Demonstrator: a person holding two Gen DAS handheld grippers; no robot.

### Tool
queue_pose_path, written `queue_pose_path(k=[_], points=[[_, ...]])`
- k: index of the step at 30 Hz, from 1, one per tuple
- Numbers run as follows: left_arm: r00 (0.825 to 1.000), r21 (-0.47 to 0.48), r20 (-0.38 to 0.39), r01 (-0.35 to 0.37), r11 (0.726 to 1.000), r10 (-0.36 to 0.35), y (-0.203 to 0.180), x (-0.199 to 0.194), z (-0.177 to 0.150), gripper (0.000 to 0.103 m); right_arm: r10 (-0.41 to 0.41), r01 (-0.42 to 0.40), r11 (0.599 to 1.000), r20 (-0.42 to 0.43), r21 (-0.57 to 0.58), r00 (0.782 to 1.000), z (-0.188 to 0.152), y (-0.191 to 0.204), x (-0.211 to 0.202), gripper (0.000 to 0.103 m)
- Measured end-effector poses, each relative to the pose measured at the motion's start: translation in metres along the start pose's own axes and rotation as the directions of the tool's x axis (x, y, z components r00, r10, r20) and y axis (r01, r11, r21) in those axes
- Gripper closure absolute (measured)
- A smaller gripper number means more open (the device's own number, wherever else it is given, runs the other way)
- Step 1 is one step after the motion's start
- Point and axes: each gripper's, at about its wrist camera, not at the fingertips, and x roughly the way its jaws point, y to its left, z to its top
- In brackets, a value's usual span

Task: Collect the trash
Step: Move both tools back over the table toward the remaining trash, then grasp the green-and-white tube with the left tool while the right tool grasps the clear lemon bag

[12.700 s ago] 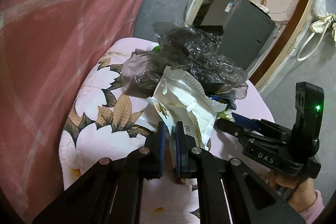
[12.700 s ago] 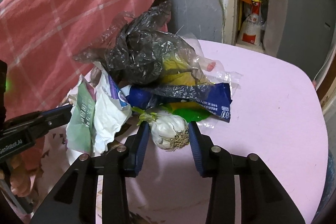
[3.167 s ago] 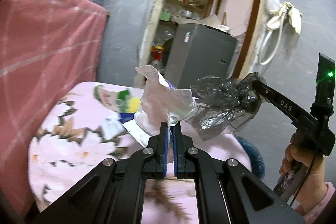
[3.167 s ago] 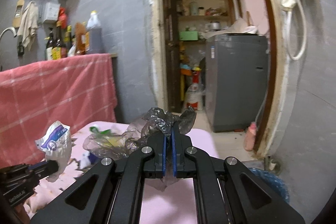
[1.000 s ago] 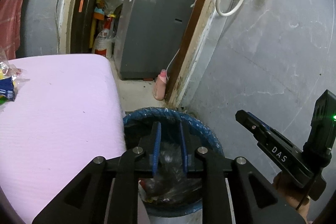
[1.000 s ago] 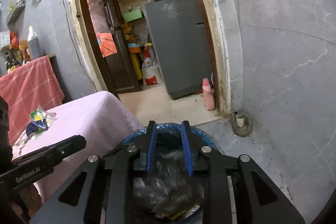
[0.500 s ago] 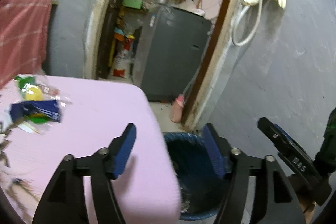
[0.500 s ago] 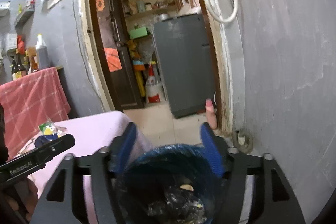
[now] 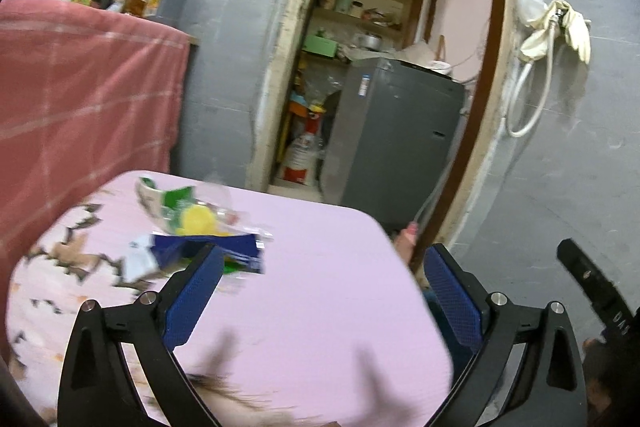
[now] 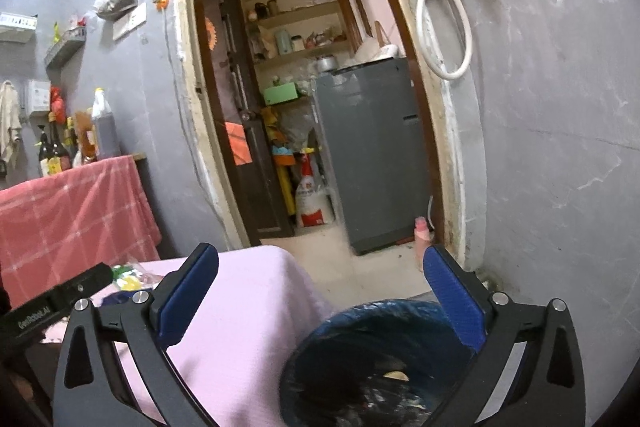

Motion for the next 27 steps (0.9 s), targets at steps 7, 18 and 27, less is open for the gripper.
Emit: queue_pose_path(k=[7, 18, 27], points=[[0.996, 0.01, 0.016, -0.083, 0.996, 0.083, 0.034, -0.013, 0.006, 0.005, 0.055, -0.056, 0.997, -0.023, -0.06, 0.998, 0.002, 0.038, 0.005, 0.0], [0.977, -0.033, 0.038, -0.208, 0.978, 0.209, 0.108, -0.041, 0.015, 0.005, 0.16, -0.165, 0.98, -0.054, -0.111, 0.986, 0.01, 0.107, 0.019, 0.0], [0.958, -0.061, 0.029, -0.285, 0.957, 0.287, 0.159, -0.052, 0.014, 0.005, 0.196, -0.206, 0.972, -0.094, -0.113, 0.976, -0.004, 0.154, 0.036, 0.0]])
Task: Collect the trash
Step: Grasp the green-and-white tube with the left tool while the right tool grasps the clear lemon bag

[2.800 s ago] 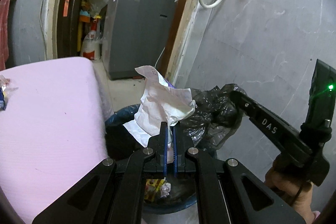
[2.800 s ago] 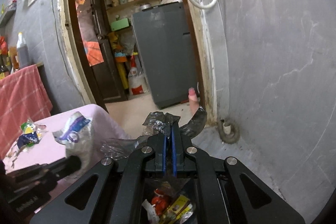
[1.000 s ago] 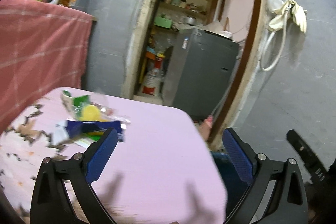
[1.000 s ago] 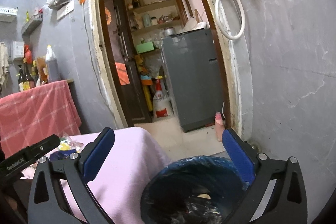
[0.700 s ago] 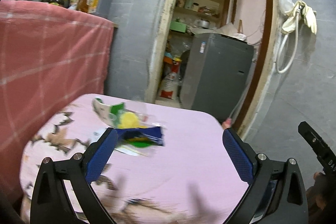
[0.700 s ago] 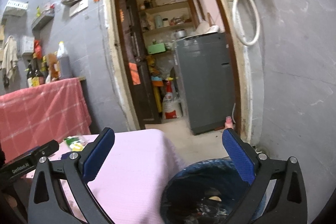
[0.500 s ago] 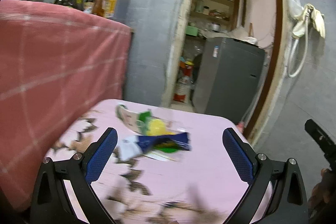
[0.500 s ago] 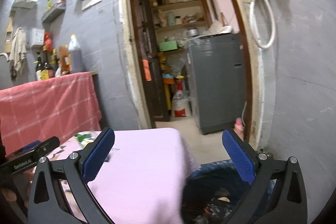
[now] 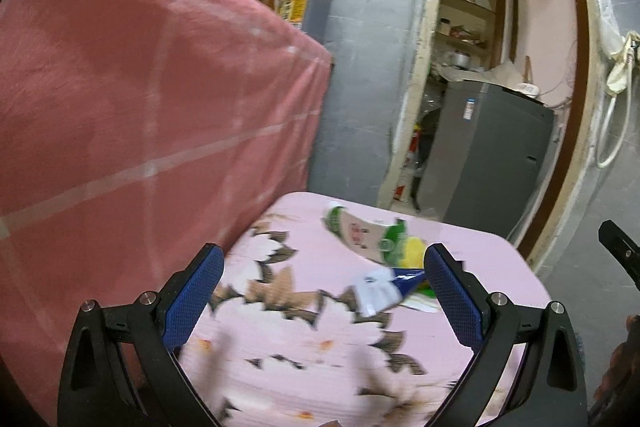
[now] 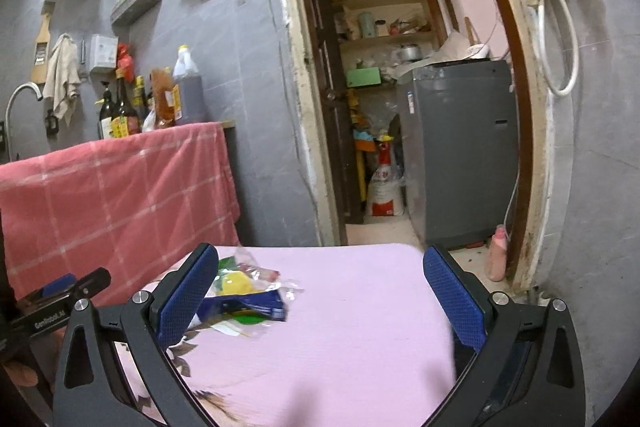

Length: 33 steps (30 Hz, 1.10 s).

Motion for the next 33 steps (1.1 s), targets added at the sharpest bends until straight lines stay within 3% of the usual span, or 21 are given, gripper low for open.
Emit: queue_pose_path(k=[13, 22, 33], points=[[0.998, -0.02, -0.047, -0.053, 0.998, 0.052, 0.039, 0.029, -0.003, 0.005, 0.032, -0.033, 0.999, -0.083, -0.013, 0.996, -0.018, 0.033, 0.05, 0.0], [0.994, -0.042, -0.108, 0.001, 0.999, -0.006, 0.044, 0.05, 0.005, 0.005, 0.035, -0.04, 0.999, -0.152, -0.035, 0.988, -0.027, 0.04, 0.075, 0.0], [0.972, -0.045, -0.224, 0.067, 0.997, -0.076, 0.041, 0.086, 0.015, 0.005, 0.031, -0.046, 0.997, -0.244, -0.058, 0.969, -0.031, 0.043, 0.106, 0.0]])
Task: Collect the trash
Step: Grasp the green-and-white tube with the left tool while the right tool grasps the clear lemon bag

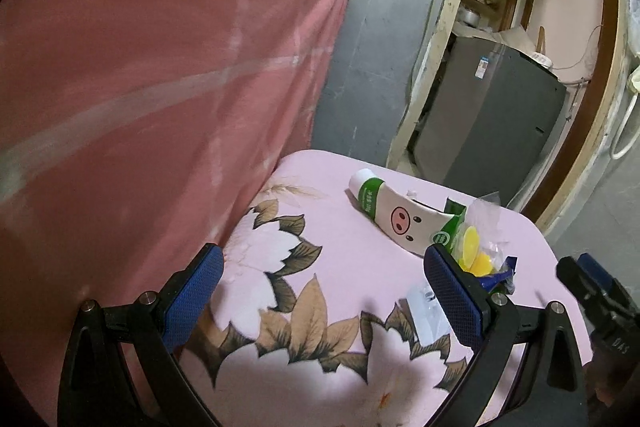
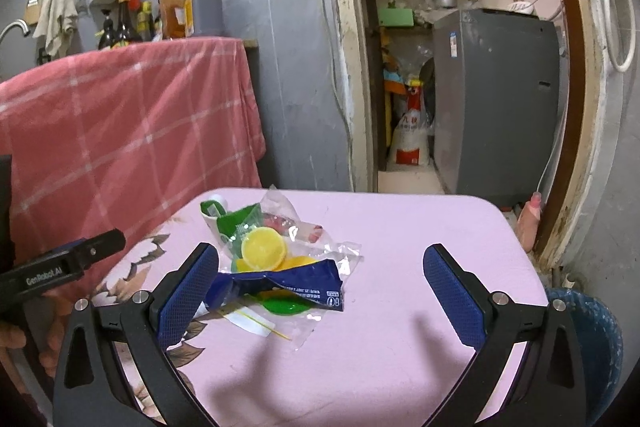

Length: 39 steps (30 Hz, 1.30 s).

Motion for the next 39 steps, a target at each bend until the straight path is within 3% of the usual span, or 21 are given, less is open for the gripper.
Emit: queue_pose_path(k=[10, 13, 15, 20, 27, 34, 37, 39], points=[[0.999, 0.031, -0.004, 0.045, 0.999, -0.045, -0.016, 0.014, 0.019, 0.006, 0.008, -0.007, 1.0, -0.107, 0.012, 0.994, 0.012, -0.016, 0.035, 0.002], [0.999, 0.036, -0.009, 0.051, 0.998, -0.051, -0.022, 0.021, 0.025, 0.01, 0.063, -0.058, 0.998, -0.164, 0.037, 0.984, 0.015, -0.02, 0.047, 0.008], [0.998, 0.033, -0.027, 0.065, 0.997, -0.065, -0.026, 0.028, 0.03, 0.021, 0.087, -0.08, 0.996, -0.193, 0.046, 0.977, 0.017, -0.021, 0.053, 0.017], [0.992, 0.009, -0.097, 0.083, 0.996, -0.082, -0.032, 0.045, 0.041, 0.04, 0.106, -0.109, 0.994, -0.217, -0.003, 0.97, 0.028, -0.019, 0.064, 0.02], [0.976, -0.029, -0.192, 0.103, 0.994, -0.107, -0.035, 0.067, 0.052, 0.067, 0.171, -0.194, 0.979, -0.287, -0.055, 0.942, 0.029, -0.016, 0.094, 0.04], [0.96, -0.069, -0.251, 0.108, 0.992, -0.122, -0.032, 0.078, 0.061, 0.082, 0.232, -0.275, 0.958, -0.34, -0.082, 0.911, 0.03, -0.009, 0.115, 0.055], [0.957, -0.074, -0.264, 0.103, 0.992, -0.119, -0.033, 0.082, 0.065, 0.085, 0.26, -0.308, 0.948, -0.369, -0.075, 0.892, 0.031, -0.009, 0.12, 0.068], [0.956, -0.082, -0.265, 0.104, 0.991, -0.122, -0.033, 0.082, 0.067, 0.09, 0.259, -0.309, 0.947, -0.369, -0.083, 0.893, 0.031, -0.008, 0.119, 0.081]])
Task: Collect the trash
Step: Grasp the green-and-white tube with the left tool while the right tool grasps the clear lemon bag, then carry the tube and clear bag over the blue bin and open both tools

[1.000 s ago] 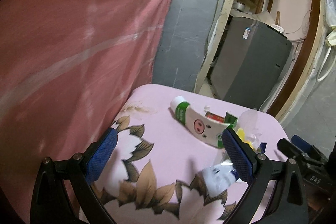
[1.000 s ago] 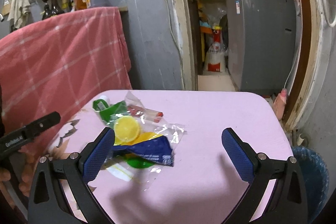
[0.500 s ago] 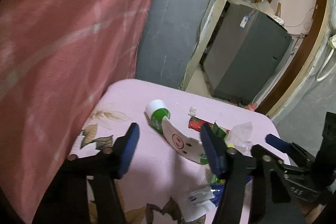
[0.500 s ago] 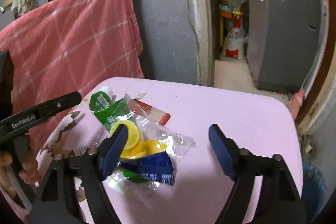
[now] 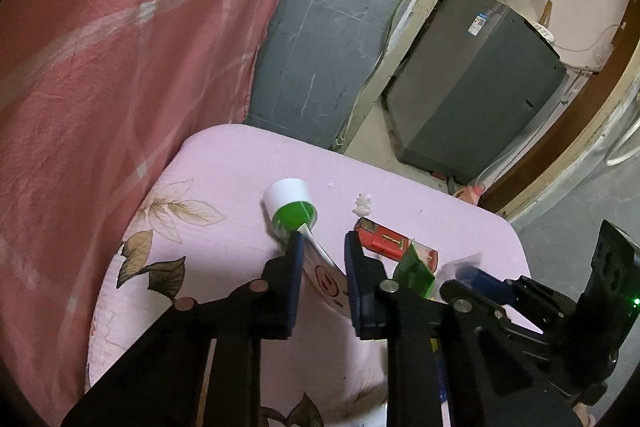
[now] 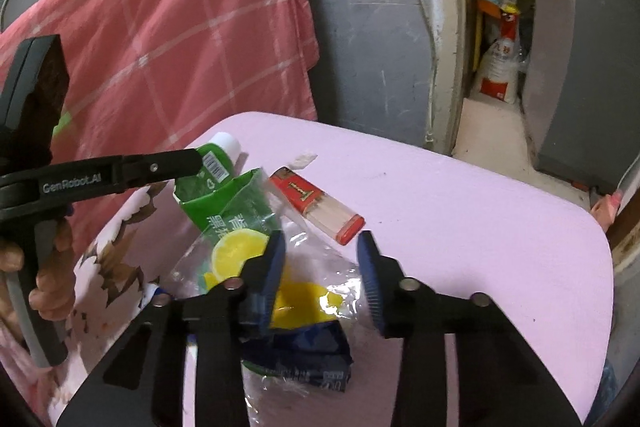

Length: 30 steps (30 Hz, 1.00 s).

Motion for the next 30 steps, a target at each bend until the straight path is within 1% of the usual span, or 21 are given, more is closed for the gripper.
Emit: queue_pose_path(k=[1, 3, 5, 7, 10, 12, 14, 18, 21, 22, 24, 25, 30], points=[[1.0, -0.004, 0.001, -0.001, 1.0, 0.001, 0.0, 0.0, 0.0, 0.091, 0.003, -0.003, 1.0, 0.002, -0.006, 1.0, 0.0, 0.001, -0.002, 0.084], [1.0, -0.001, 0.001, -0.013, 1.0, 0.013, -0.002, 0.0, 0.002, 0.098, 0.001, -0.001, 1.0, 0.004, -0.018, 1.0, -0.002, 0.003, -0.003, 0.092], [1.0, 0.005, 0.001, -0.028, 1.0, 0.028, -0.003, -0.001, -0.001, 0.102, 0.002, -0.002, 1.0, 0.011, -0.022, 1.0, -0.004, 0.004, -0.005, 0.098], [1.0, 0.007, -0.004, -0.025, 1.0, 0.025, -0.004, 0.0, -0.003, 0.102, -0.009, 0.01, 1.0, 0.023, -0.029, 1.0, -0.009, 0.005, -0.01, 0.099], [1.0, 0.016, 0.016, -0.023, 1.0, 0.022, -0.005, -0.002, -0.007, 0.102, -0.049, 0.052, 0.997, 0.045, -0.051, 0.998, -0.014, 0.01, -0.016, 0.1], [0.999, 0.026, 0.03, -0.027, 0.999, 0.026, -0.008, -0.004, -0.011, 0.102, -0.073, 0.077, 0.996, 0.078, -0.05, 0.994, -0.015, 0.012, -0.023, 0.101], [0.998, 0.033, 0.051, -0.034, 0.999, 0.032, -0.01, -0.008, -0.013, 0.102, -0.109, 0.114, 0.993, 0.122, -0.035, 0.986, -0.016, 0.012, -0.034, 0.101], [0.991, 0.043, 0.128, -0.035, 0.998, 0.029, -0.015, -0.023, -0.019, 0.102, -0.173, 0.177, 0.984, 0.205, 0.001, 0.963, -0.02, 0.01, -0.05, 0.102], [0.983, 0.057, 0.183, -0.031, 0.998, 0.02, -0.022, -0.034, -0.024, 0.102, -0.222, 0.215, 0.975, 0.271, 0.053, 0.937, -0.022, 0.005, -0.064, 0.102], [0.98, 0.06, 0.2, -0.027, 0.998, 0.014, -0.024, -0.037, -0.027, 0.102, -0.24, 0.228, 0.971, 0.299, 0.076, 0.924, -0.022, 0.003, -0.071, 0.102], [0.971, 0.07, 0.237, -0.018, 0.997, 0.001, -0.03, -0.044, -0.032, 0.102, -0.258, 0.237, 0.966, 0.333, 0.104, 0.907, -0.024, -0.001, -0.082, 0.102], [0.967, 0.075, 0.253, -0.012, 0.997, -0.008, -0.033, -0.047, -0.034, 0.102, -0.276, 0.249, 0.961, 0.355, 0.119, 0.893, -0.026, -0.003, -0.091, 0.102], [0.947, 0.103, 0.318, 0.02, 0.994, -0.052, -0.057, -0.056, -0.046, 0.102, -0.325, 0.281, 0.945, 0.392, 0.168, 0.86, -0.033, -0.014, -0.12, 0.102]])
